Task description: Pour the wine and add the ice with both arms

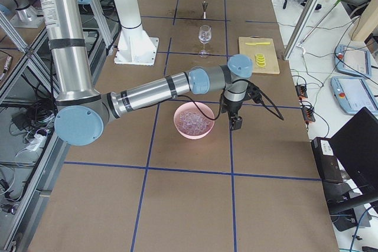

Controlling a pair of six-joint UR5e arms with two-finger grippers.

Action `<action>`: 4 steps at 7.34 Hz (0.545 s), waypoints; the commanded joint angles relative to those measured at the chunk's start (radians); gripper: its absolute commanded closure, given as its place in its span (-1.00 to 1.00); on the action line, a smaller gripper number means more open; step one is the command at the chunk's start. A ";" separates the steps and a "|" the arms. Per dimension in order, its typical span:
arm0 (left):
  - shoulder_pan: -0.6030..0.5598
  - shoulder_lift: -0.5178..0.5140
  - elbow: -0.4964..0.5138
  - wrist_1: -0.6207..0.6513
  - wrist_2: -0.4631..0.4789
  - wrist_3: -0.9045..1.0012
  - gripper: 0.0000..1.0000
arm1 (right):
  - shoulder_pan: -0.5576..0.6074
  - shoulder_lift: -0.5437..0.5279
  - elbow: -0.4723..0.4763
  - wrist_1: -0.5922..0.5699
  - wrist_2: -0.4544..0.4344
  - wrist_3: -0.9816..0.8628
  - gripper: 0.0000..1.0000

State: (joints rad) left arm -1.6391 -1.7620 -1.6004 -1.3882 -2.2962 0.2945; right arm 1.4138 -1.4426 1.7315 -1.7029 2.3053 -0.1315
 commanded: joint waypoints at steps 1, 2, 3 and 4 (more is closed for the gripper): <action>-0.021 0.070 0.014 -0.034 -0.002 0.005 -1.00 | 0.149 -0.021 -0.160 0.006 0.110 -0.106 -1.00; -0.021 0.096 0.016 -0.064 -0.002 0.005 -1.00 | 0.151 -0.013 -0.164 0.009 0.093 -0.103 -1.00; -0.019 0.119 0.023 -0.071 -0.002 -0.001 -1.00 | 0.151 -0.024 -0.164 0.009 0.076 -0.097 -1.00; -0.019 0.131 0.030 -0.071 -0.002 -0.005 -1.00 | 0.155 -0.006 -0.165 0.009 0.069 -0.042 -1.00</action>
State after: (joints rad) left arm -1.6580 -1.6530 -1.5784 -1.4516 -2.2979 0.2943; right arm 1.5621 -1.4590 1.5715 -1.6941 2.3846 -0.2164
